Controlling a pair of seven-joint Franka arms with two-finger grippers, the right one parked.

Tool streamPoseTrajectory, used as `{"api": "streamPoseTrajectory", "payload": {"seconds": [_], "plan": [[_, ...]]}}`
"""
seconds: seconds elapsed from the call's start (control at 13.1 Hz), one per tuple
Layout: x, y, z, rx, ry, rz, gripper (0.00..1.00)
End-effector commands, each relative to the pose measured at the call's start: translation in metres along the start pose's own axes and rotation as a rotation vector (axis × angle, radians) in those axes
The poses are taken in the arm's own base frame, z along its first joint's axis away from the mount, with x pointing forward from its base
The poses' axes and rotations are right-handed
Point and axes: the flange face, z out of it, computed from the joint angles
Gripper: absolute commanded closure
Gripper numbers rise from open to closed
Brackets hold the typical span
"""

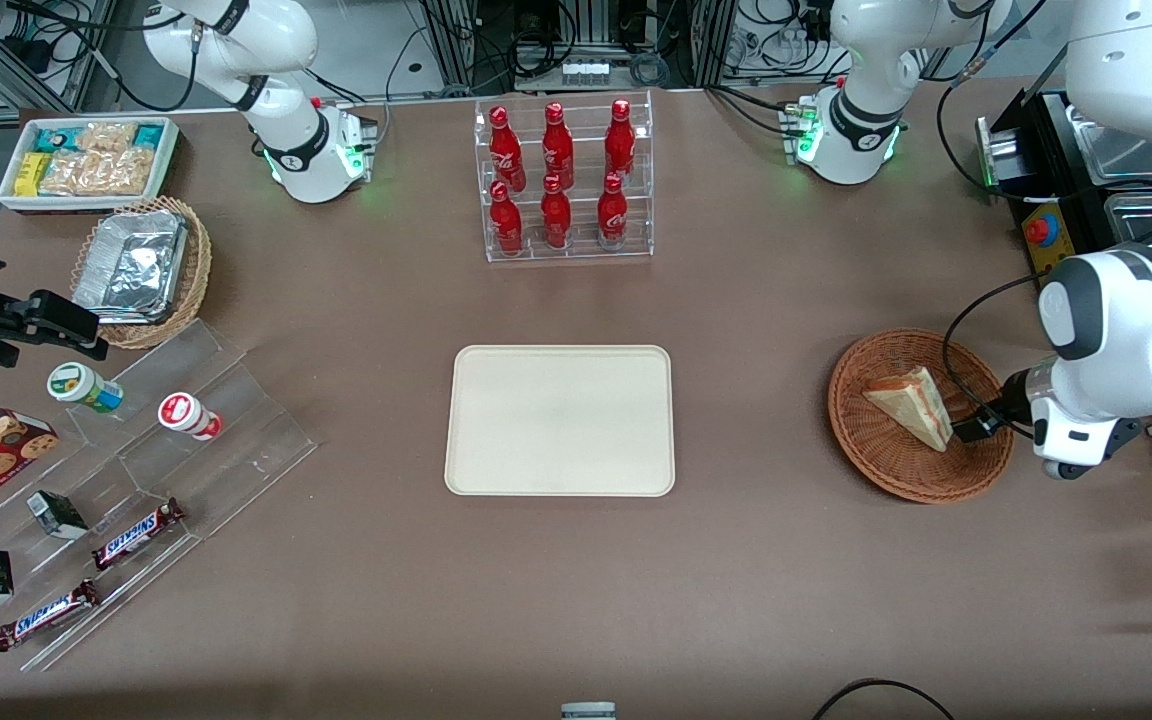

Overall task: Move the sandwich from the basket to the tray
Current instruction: 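Close the left gripper on the sandwich wedge and lift it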

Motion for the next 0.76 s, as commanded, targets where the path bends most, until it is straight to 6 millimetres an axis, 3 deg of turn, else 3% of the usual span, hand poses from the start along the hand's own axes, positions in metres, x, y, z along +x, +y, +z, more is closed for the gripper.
{"api": "streamPoseTrajectory", "payload": {"seconds": [0.0, 0.38, 0.69], "plan": [[-0.001, 0.015, 0.020, -0.027, -0.014, -0.101, 0.00], [-0.014, 0.017, 0.058, -0.025, -0.022, -0.130, 0.00], [-0.027, 0.018, 0.071, -0.011, -0.037, -0.129, 0.00]]}}
